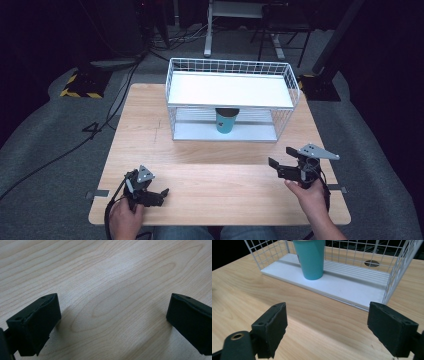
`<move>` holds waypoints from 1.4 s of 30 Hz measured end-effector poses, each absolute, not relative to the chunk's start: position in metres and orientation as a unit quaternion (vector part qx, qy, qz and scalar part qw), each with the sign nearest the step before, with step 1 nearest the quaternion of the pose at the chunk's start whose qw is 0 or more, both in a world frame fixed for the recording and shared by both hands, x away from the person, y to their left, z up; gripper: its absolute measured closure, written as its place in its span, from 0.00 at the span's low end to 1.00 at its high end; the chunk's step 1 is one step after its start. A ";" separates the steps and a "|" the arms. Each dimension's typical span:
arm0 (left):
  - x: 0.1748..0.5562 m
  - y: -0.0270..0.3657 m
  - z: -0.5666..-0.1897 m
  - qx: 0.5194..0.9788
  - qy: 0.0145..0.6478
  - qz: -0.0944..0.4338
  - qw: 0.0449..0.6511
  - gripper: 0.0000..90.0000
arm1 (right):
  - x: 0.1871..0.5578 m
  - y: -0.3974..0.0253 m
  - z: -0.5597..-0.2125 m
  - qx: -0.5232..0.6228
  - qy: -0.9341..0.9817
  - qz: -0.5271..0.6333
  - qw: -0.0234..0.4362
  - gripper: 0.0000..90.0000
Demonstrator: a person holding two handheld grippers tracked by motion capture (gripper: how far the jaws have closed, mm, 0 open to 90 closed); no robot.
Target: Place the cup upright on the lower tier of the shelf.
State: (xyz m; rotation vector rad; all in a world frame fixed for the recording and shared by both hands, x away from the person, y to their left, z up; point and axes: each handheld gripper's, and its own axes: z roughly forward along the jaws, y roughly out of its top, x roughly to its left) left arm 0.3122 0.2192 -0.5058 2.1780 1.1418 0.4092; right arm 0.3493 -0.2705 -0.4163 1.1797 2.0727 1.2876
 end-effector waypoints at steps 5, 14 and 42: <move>0.312 0.219 -0.506 0.828 0.434 0.155 0.319 0.00 | 0.333 -0.291 -0.426 0.405 0.761 0.454 0.223 0.20; 0.312 0.219 -0.506 0.828 0.434 0.155 0.319 0.00 | 0.320 -0.317 -0.444 0.428 0.747 0.458 0.222 0.20; 0.312 0.219 -0.506 0.829 0.433 0.155 0.319 0.00 | 0.336 -0.330 -0.504 0.486 0.777 0.338 0.214 0.17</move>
